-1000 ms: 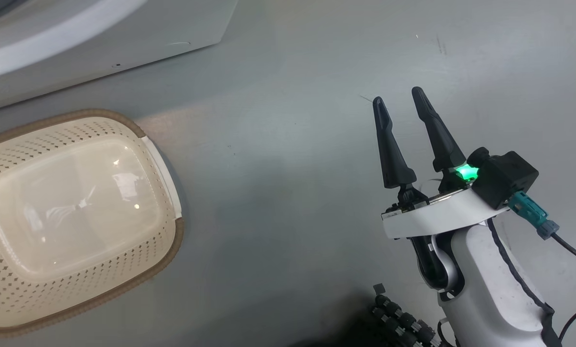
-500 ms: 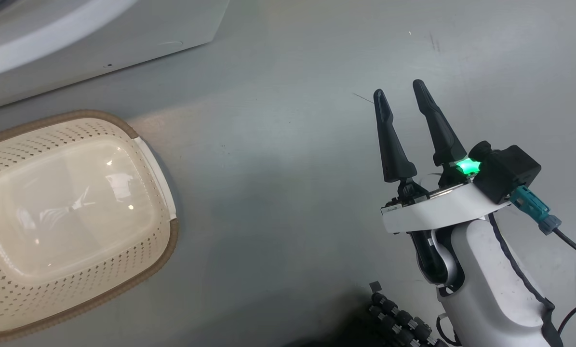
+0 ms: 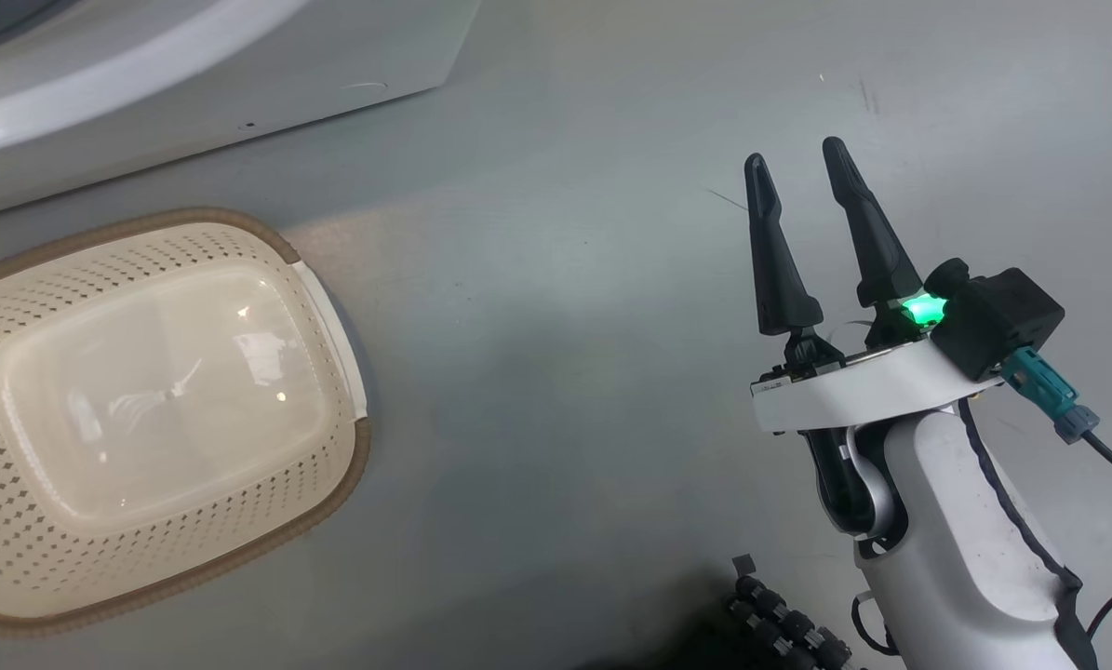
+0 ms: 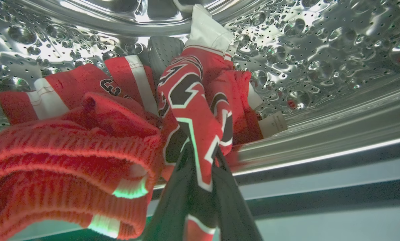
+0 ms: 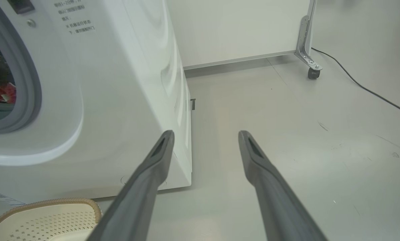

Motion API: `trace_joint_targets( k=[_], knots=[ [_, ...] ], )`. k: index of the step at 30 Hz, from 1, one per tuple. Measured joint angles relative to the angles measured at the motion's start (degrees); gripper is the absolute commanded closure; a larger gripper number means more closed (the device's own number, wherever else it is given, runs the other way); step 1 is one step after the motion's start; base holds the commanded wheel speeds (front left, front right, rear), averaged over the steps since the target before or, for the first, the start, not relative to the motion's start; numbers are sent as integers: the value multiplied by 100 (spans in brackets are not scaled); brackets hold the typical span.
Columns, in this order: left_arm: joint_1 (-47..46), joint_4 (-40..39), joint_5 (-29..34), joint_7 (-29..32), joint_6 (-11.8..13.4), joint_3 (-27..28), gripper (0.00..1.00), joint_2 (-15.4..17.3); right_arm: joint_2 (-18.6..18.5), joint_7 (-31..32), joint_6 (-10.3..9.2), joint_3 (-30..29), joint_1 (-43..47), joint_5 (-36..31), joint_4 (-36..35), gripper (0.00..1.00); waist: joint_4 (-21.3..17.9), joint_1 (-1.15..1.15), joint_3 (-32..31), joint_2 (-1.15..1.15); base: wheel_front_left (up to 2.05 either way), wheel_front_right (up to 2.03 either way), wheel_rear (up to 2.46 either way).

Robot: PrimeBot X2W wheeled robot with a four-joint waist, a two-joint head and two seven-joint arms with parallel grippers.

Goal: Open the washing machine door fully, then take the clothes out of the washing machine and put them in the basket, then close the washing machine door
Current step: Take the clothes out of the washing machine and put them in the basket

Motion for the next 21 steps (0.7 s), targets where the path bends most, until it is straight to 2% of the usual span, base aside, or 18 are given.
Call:
trace_joint_targets(
  k=[7, 21],
  knots=[
    [406, -242, -51, -693, -57, -57, 100, -140, -1, 0, 2, -73, 1, -121, 59, 0, 176, 0, -106, 0, 0, 0, 0],
    [1476, -1020, -64, -2466, -105, -307, 100, -537, -2, 0, 63, -261, 109, -444, 254, 0, 537, 0, -534, 0, 0, 0, 0]
  ],
)
